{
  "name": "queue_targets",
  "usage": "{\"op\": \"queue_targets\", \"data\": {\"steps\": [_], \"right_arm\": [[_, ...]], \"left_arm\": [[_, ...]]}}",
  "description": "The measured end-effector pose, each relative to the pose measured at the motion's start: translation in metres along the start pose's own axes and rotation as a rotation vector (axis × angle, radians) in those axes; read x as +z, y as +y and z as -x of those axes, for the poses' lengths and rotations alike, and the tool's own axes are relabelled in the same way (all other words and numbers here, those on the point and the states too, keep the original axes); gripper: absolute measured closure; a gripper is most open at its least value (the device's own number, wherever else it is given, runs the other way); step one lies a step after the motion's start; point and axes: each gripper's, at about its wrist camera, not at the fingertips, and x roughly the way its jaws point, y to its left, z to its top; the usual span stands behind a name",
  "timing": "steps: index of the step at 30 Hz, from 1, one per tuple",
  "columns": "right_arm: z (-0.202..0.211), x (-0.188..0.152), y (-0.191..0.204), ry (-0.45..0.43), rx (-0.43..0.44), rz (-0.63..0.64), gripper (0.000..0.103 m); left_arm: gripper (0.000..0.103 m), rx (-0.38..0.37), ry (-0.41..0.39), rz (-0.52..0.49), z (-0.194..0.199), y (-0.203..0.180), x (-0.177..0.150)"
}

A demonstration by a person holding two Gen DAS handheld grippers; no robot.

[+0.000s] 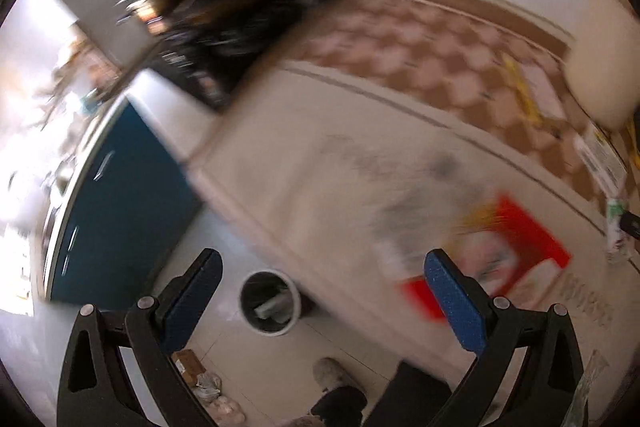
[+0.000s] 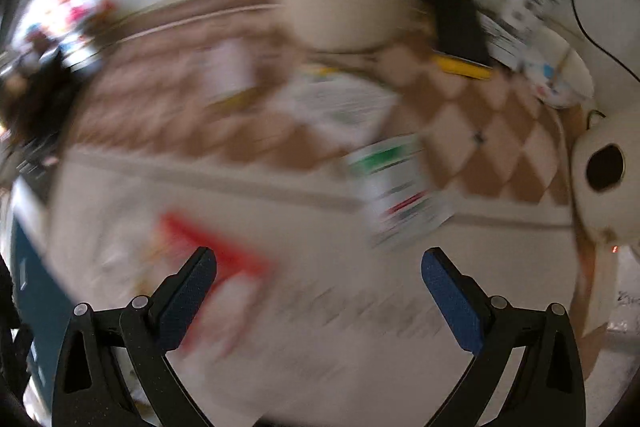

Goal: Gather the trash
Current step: 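Raise both tools from the bin back toward the counter, then grasp the white medicine box with the left tool while the right tool grasps the toothpaste tube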

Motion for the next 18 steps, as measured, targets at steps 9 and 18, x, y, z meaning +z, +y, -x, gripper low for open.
{"op": "queue_targets", "data": {"steps": [9, 18], "right_arm": [[-0.071, 0.038, -0.035, 0.015, -0.066, 0.062, 0.059], [-0.054, 0.044, -0.112, -0.059, -0.076, -0.112, 0.086]], "left_arm": [[0.000, -0.144, 0.164, -0.069, -0.028, -0.129, 0.060], [0.000, -0.418, 0.388, 0.094, -0.049, -0.239, 0.112]]}}
